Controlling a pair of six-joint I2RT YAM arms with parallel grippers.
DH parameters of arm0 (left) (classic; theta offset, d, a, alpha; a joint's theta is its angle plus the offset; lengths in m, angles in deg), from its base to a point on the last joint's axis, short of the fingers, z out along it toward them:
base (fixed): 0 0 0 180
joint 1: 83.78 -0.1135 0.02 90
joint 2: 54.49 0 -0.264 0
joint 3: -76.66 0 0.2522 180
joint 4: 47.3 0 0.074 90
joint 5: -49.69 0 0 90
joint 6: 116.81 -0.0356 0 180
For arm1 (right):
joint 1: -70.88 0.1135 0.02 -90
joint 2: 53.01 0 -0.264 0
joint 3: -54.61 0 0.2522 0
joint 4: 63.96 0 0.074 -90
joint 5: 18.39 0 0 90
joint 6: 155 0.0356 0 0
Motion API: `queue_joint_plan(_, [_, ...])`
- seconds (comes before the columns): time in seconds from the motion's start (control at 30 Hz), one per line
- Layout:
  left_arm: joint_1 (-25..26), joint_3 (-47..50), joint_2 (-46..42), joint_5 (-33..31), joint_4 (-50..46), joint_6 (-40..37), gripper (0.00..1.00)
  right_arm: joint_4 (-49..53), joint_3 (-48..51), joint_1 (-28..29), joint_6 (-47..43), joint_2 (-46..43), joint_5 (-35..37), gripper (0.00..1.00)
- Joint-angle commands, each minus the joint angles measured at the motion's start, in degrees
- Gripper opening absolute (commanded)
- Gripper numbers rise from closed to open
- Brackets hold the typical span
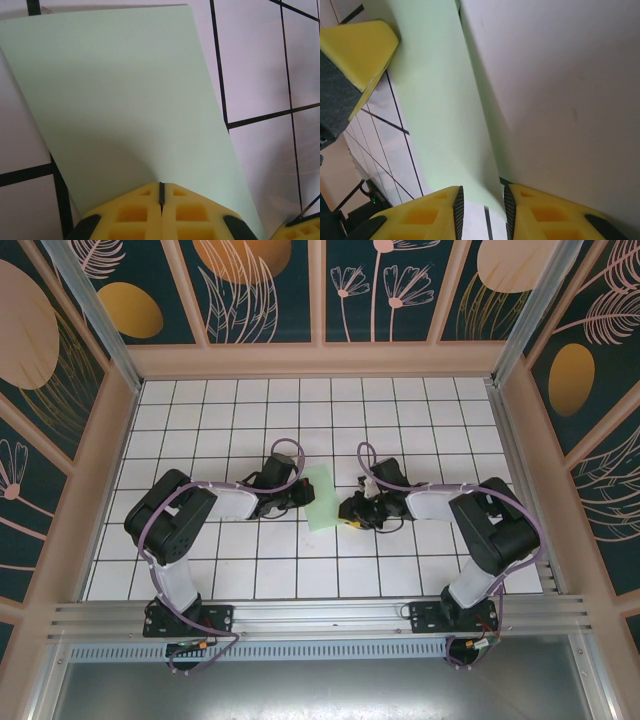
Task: Fold a paper plane with a square sheet of paper (pick it up from the middle)
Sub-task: Third fold the triangle at the center of the table.
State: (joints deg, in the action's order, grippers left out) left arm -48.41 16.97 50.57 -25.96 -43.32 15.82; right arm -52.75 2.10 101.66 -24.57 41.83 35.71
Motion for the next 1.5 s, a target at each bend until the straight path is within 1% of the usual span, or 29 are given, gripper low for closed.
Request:
queue_joint_plan(0.0, [0.08, 0.40, 1.03, -1.60, -5.48, -0.44, 0.00, 0.27, -1.17, 0.24, 0.25, 0.04, -0.64, 0.29])
queue_joint_plan(0.2, [0.06, 0.54, 0.96, -1.26, -5.16, -0.49, 0.00, -2.10, -0.19, 0.24, 3.20, -1.13, -1.48, 0.27])
queue_joint_plan(0.4, [0.12, 0.61, 0.85, -0.81, -4.80, -0.79, 0.00, -3.45, 0.91, -0.91, 6.19, -1.69, -1.16, 0.22])
queue_joint_plan(0.53, [0.12, 0.55, 0.85, -0.13, -4.29, -1.04, 0.00, -3.62, 0.95, -1.51, 6.16, -1.64, -1.80, 0.20])
queue_joint_plan(0.57, [0.13, 0.49, 0.76, -0.03, -4.11, -1.10, 0.00, -3.60, 0.90, -1.52, 6.12, -1.61, -1.99, 0.18])
queue_joint_plan(0.63, [0.12, 0.16, 0.28, -0.07, -3.97, -0.95, 0.01, -3.85, 0.95, -1.52, 6.31, -1.65, -2.33, 0.12])
queue_joint_plan(0.73, [0.13, -0.30, -1.84, -0.21, -3.41, 0.64, 0.12, -4.99, 2.38, -1.21, 8.35, -2.52, -2.12, 0.01])
queue_joint_plan(0.77, [0.12, -0.71, -3.10, -0.78, -3.53, 0.69, 0.17, -5.74, 3.18, -0.96, 9.54, -3.14, -2.08, 0.00])
queue_joint_plan(0.87, [0.13, 0.36, -8.23, -2.93, -1.95, 1.77, 0.23, -8.86, 5.86, 0.24, 14.13, -5.81, -0.36, 0.00])
queue_joint_plan(0.9, [0.12, 1.51, -9.78, -3.01, -0.47, 2.62, 0.24, -9.46, 6.28, 1.50, 15.54, -6.55, 0.68, 0.00])
queue_joint_plan(1.0, [0.12, 5.87, -12.01, -2.22, 4.76, 5.78, 0.23, -10.11, 6.44, 4.38, 18.72, -7.71, 4.01, 0.00])
queue_joint_plan(1.07, [0.13, 7.44, -11.38, -0.90, 6.57, 6.86, 0.21, -10.41, 6.49, 5.85, 20.28, -7.79, 5.72, 0.00])
queue_joint_plan(1.17, [0.13, 7.60, -8.76, 0.16, 6.49, 7.52, 0.15, -10.77, 6.32, 6.97, 22.05, -7.66, 7.58, 0.00])
queue_joint_plan(1.3, [0.12, 8.07, -7.21, -1.40, 5.39, 7.92, 0.10, -10.49, 5.68, 7.66, 22.65, -7.19, 8.64, 0.00])
queue_joint_plan(1.4, [0.11, 8.23, -7.22, -2.04, 4.63, 7.62, 0.08, -10.52, 5.05, 7.94, 22.70, -6.42, 8.82, 0.00])
queue_joint_plan(1.47, [0.13, 8.14, -4.48, -1.90, 3.91, 7.60, 0.07, -10.81, 4.35, 8.33, 22.68, -5.68, 8.40, 0.00])
